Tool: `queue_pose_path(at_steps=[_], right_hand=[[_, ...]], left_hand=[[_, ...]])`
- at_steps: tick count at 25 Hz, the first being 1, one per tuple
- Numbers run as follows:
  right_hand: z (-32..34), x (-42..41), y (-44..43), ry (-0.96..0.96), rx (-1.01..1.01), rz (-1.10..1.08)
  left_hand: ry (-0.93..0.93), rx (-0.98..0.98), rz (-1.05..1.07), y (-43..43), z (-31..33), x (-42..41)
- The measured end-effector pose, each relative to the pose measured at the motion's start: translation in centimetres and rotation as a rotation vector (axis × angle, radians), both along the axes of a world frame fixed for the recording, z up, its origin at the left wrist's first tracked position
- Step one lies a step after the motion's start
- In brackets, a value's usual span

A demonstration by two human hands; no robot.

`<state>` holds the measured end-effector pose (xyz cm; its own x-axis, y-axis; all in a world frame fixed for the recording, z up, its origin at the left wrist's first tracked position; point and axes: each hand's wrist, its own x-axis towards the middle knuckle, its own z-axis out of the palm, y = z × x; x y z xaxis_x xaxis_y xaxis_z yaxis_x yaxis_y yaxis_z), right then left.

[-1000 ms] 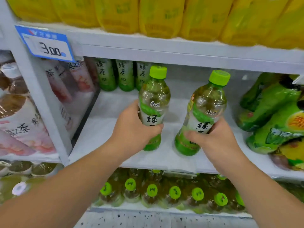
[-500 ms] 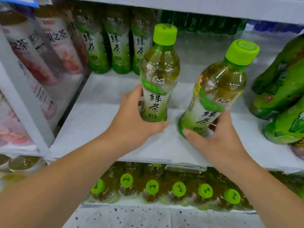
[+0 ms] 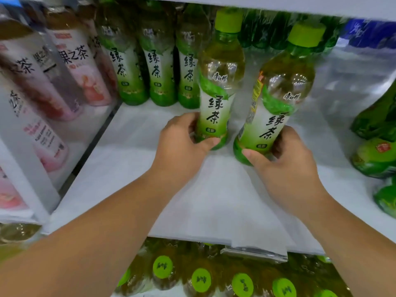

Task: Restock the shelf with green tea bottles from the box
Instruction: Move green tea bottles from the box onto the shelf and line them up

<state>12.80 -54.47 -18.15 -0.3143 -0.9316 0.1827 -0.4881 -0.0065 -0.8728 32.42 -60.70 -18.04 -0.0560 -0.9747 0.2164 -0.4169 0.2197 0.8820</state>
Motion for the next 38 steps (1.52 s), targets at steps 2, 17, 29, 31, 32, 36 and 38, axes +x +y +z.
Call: queue_pose_path(at_steps=[2, 17, 29, 31, 32, 36, 38], right_hand=[[-0.3, -0.5, -1.9, -0.009, -0.008, -0.002], [-0.7, -2.5, -13.0, -0.064, -0.086, 0.028], [-2.2, -2.4, -13.3, -0.034, -0.131, -0.046], [-2.3, -2.4, -13.4, -0.011, -0.124, -0.065], [-2.3, -2.3, -13.4, -0.006, -0.116, -0.067], [-2.0, -2.0, -13.5, 0.019, -0.081, -0.080], [-1.9, -1.9, -13.6, 0.047, -0.051, -0.092]], left_hand=[[-0.017, -0.003, 0.021, -2.0, -0.1, -0.8], [0.014, 0.008, 0.275, -7.6, -0.8, -4.4], [-0.079, 0.133, 0.371, -8.8, -0.5, -5.9], [-0.121, 0.113, 0.367, -8.8, -0.7, -6.0], [-0.137, 0.109, 0.370, -8.8, -0.7, -6.1], [-0.153, 0.113, 0.425, -9.1, -0.7, -6.5], [-0.151, 0.124, 0.441, -9.2, -0.6, -6.6]])
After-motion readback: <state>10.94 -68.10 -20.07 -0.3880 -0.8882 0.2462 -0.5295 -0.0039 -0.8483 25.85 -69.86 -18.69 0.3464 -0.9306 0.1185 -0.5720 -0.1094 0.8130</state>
